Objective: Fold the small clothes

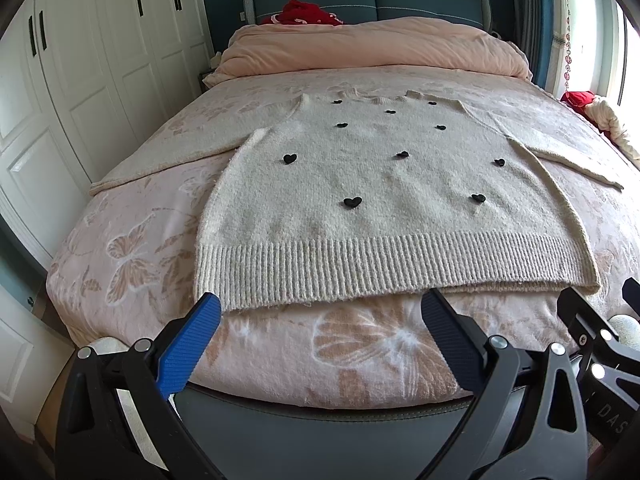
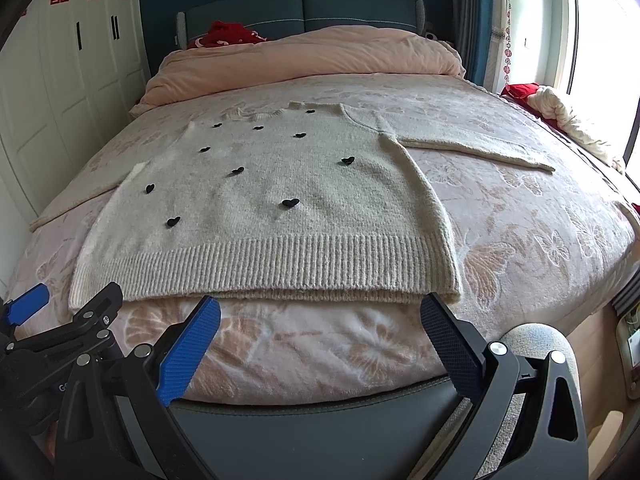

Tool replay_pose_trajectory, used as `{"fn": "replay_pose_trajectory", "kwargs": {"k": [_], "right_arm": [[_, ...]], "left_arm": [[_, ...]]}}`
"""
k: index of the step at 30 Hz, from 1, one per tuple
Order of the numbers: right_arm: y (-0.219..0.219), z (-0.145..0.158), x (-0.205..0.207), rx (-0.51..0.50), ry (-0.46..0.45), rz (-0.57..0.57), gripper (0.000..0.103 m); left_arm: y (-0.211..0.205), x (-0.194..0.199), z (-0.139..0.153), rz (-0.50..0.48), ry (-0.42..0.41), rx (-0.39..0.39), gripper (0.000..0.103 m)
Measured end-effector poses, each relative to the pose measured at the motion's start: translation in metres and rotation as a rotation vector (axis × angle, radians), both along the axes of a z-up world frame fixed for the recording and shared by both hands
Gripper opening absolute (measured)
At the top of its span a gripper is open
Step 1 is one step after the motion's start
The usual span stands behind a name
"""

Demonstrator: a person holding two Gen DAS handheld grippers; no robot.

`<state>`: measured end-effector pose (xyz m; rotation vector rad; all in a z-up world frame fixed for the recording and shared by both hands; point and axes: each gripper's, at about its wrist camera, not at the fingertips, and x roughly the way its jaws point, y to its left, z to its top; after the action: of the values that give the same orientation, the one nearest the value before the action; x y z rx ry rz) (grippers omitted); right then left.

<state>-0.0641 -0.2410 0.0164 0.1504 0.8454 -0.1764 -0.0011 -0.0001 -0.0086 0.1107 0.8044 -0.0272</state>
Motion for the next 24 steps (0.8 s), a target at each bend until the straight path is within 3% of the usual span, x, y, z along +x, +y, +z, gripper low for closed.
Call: {"fn": "replay_pose_trajectory", "kwargs": {"k": [24], "right_arm": [[0.0012,-0.0012,0.0005,-0.002,0.000,0.003,0.098]], "left_arm": [[-0.0024,-0.0008,-0.0015,-0.002,0.002,0.005,0.098]]}}
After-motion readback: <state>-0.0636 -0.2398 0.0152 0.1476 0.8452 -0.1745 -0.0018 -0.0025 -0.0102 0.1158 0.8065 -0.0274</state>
